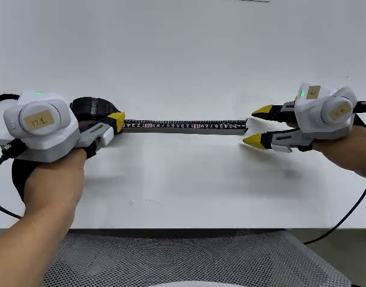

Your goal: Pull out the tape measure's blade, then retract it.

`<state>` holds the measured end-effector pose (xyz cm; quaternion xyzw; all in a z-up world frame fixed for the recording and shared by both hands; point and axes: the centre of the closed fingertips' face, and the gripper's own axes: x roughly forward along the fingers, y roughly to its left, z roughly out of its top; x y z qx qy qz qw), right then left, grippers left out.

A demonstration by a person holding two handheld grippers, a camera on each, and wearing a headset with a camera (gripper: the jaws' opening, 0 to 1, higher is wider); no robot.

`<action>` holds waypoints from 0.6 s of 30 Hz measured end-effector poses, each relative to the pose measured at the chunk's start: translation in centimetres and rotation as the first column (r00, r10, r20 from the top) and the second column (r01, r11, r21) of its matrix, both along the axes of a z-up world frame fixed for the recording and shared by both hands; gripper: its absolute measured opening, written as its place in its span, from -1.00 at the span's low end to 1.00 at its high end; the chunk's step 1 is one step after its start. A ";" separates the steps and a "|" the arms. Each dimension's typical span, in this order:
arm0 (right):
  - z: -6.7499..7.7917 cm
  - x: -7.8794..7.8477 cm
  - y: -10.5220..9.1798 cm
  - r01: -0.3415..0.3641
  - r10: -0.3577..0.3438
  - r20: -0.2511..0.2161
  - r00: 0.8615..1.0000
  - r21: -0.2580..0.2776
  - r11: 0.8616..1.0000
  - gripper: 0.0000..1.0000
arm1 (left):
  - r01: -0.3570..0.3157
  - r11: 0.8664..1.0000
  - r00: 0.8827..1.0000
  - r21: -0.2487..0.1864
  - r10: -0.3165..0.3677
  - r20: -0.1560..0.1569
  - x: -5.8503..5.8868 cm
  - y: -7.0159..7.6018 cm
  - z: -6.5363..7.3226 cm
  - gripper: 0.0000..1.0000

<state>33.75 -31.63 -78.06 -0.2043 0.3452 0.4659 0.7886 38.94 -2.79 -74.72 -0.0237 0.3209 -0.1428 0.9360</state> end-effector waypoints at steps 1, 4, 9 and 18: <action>0.0 0.0 0.1 -0.002 0.002 -0.004 1.000 0.004 1.000 -0.35 | -0.003 1.000 1.000 0.006 0.003 0.002 0.0 0.1 0.0 0.18; -0.2 0.3 0.4 -0.019 0.019 -0.002 1.000 0.006 1.000 -0.39 | -0.014 1.000 1.000 0.005 0.014 -0.001 0.1 0.2 -0.1 0.15; -0.4 0.4 0.5 -0.051 0.051 -0.002 0.999 -0.003 0.999 -0.47 | -0.016 1.000 1.000 0.007 0.016 -0.004 0.2 0.1 -0.2 0.16; -0.6 0.5 0.4 -0.072 0.072 -0.020 0.997 -0.005 0.997 -0.55 | -0.015 1.000 1.000 0.015 0.015 -0.011 0.1 0.1 -0.3 0.15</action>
